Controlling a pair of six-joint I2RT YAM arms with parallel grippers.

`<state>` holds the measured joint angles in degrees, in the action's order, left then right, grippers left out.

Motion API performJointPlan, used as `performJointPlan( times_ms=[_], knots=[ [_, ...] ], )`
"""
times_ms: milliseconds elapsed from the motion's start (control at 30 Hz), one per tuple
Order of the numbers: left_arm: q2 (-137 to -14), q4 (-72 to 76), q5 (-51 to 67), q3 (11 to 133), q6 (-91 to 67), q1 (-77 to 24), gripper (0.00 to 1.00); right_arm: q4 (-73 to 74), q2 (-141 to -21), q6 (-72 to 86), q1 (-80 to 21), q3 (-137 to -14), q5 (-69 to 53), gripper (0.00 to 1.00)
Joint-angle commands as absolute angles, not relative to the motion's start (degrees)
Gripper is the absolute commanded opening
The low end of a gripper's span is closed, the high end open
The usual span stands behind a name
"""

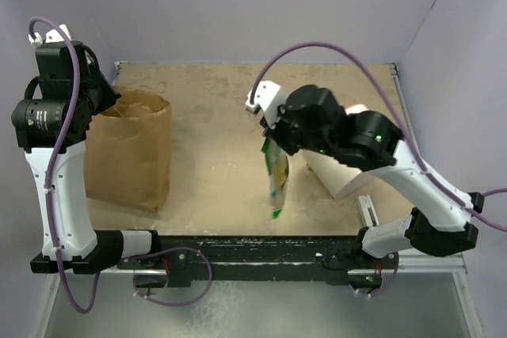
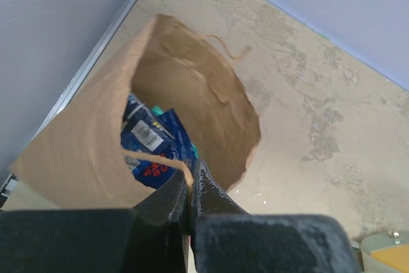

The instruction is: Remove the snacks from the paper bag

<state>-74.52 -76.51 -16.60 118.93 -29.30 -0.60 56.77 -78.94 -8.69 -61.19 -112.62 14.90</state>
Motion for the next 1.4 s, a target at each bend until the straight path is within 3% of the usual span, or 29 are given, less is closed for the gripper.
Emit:
performJointPlan(
  times_ms=[0, 600, 800, 1367],
  knots=[
    [-72.01, -71.42, -13.63, 120.64, -26.01, -0.41, 0.00, 56.18, -77.48, 0.92, -61.48, -106.01, 11.37, 0.00],
    [-69.06, -69.90, -11.88, 117.82, -22.49, -0.40, 0.00, 65.59, -81.17, 3.46, -61.47, -101.03, -7.73, 0.00],
    [-68.59, -69.91, -11.40, 116.55, -22.23, -0.40, 0.00, 64.29, -89.17, -2.41, -59.59, -102.48, 4.56, 0.00],
    [-65.05, -71.88, -8.17, 112.66, -20.71, -0.42, 0.00, 54.59, -112.33, -9.32, -44.88, -117.33, 8.31, 0.00]
  ],
)
